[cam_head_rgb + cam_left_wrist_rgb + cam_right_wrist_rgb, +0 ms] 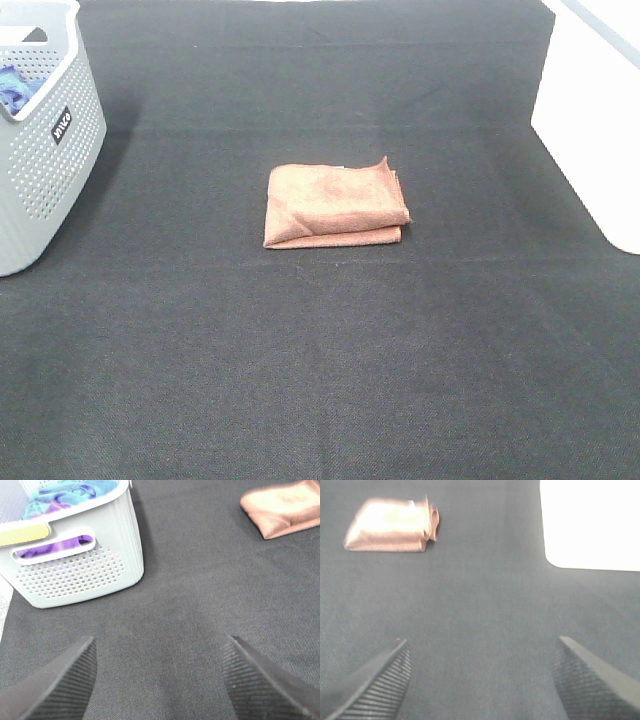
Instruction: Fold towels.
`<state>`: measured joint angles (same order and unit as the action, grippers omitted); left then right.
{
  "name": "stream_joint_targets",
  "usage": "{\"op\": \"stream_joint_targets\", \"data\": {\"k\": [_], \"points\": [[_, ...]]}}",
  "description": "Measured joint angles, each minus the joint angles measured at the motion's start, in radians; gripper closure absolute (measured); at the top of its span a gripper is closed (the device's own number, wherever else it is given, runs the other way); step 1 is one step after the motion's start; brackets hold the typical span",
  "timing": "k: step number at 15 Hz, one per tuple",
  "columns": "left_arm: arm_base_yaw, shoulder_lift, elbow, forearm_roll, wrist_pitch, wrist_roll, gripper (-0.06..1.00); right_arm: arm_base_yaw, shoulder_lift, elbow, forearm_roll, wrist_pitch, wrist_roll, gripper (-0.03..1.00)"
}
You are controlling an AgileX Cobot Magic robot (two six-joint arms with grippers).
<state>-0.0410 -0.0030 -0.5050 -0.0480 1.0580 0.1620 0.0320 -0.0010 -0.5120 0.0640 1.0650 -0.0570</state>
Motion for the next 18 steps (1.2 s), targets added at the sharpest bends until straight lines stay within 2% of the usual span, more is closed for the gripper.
{"op": "stream_joint_targets", "data": {"k": [18], "points": [[0.0, 0.0, 0.0, 0.0, 0.0, 0.0, 0.27, 0.0, -0.006, 0.0, 0.006, -0.001, 0.0, 0.23]]}}
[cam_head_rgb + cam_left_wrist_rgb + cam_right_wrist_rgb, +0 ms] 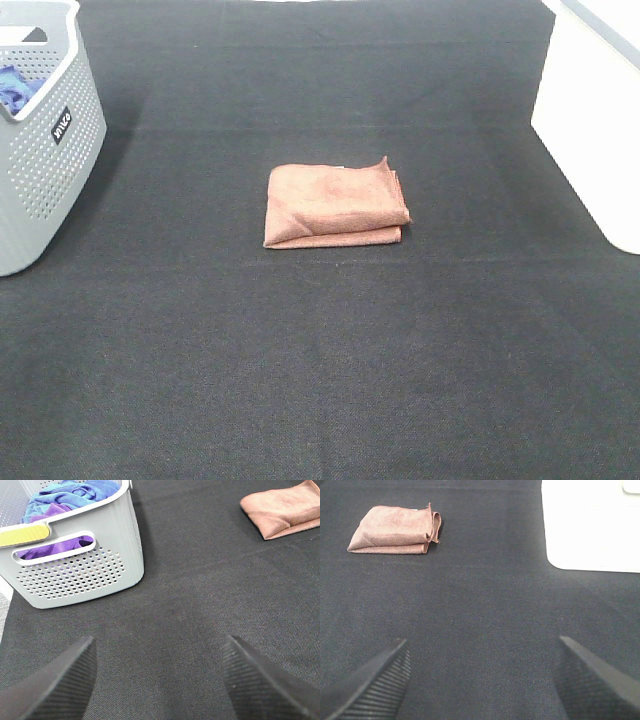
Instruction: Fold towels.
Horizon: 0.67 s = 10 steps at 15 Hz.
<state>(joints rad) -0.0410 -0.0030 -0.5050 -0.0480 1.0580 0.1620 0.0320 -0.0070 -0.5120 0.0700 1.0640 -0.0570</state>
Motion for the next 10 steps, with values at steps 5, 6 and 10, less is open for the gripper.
{"op": "stream_joint_targets", "data": {"k": [5, 6, 10], "points": [[0.0, 0.0, 0.0, 0.0, 0.0, 0.0, 0.27, 0.0, 0.0, 0.0, 0.0, 0.0, 0.0, 0.23], [0.0, 0.0, 0.0, 0.0, 0.0, 0.0, 0.27, 0.0, 0.0, 0.0, 0.0, 0.0, 0.0, 0.23], [0.0, 0.0, 0.0, 0.0, 0.0, 0.0, 0.27, 0.0, 0.0, 0.0, 0.0, 0.0, 0.0, 0.23]]}}
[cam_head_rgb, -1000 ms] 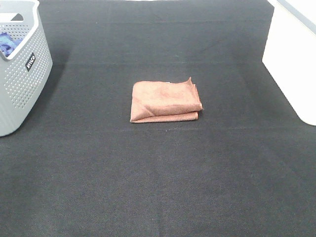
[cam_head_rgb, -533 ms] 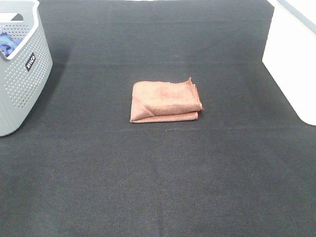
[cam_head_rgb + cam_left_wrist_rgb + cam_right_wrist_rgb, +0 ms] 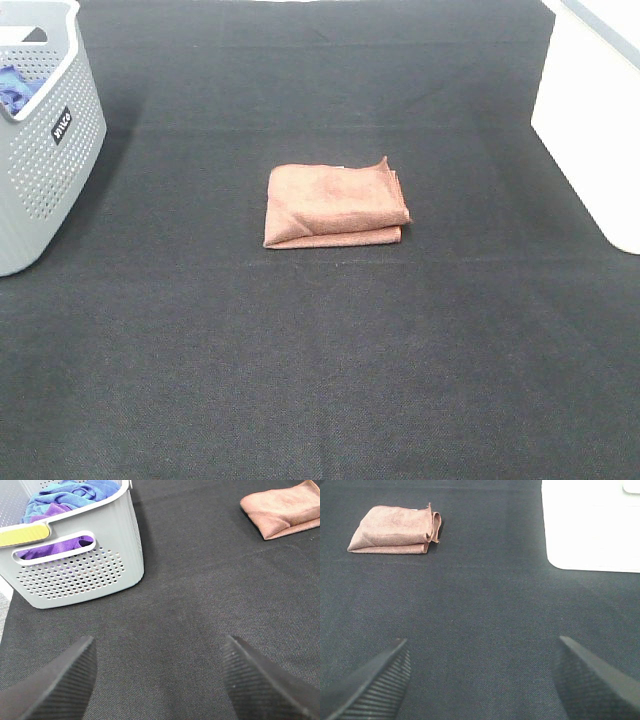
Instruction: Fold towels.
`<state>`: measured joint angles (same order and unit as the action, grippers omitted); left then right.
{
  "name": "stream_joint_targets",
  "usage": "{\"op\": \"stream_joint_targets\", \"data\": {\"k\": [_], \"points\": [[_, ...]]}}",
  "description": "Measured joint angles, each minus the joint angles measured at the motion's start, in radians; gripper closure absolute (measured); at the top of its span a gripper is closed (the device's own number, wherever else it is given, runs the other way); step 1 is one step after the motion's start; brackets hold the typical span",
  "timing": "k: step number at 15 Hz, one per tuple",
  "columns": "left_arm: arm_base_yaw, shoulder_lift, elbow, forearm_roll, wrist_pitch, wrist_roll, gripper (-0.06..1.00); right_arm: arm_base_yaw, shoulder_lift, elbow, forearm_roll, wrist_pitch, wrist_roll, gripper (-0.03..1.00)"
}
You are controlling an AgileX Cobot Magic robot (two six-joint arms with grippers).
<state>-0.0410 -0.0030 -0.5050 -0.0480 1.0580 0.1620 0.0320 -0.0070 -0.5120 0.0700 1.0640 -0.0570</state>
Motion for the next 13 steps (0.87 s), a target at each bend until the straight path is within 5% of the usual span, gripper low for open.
{"op": "stream_joint_targets", "data": {"k": [13], "points": [[0.0, 0.0, 0.0, 0.0, 0.0, 0.0, 0.27, 0.0, 0.0, 0.0, 0.0, 0.0, 0.0, 0.23]]}}
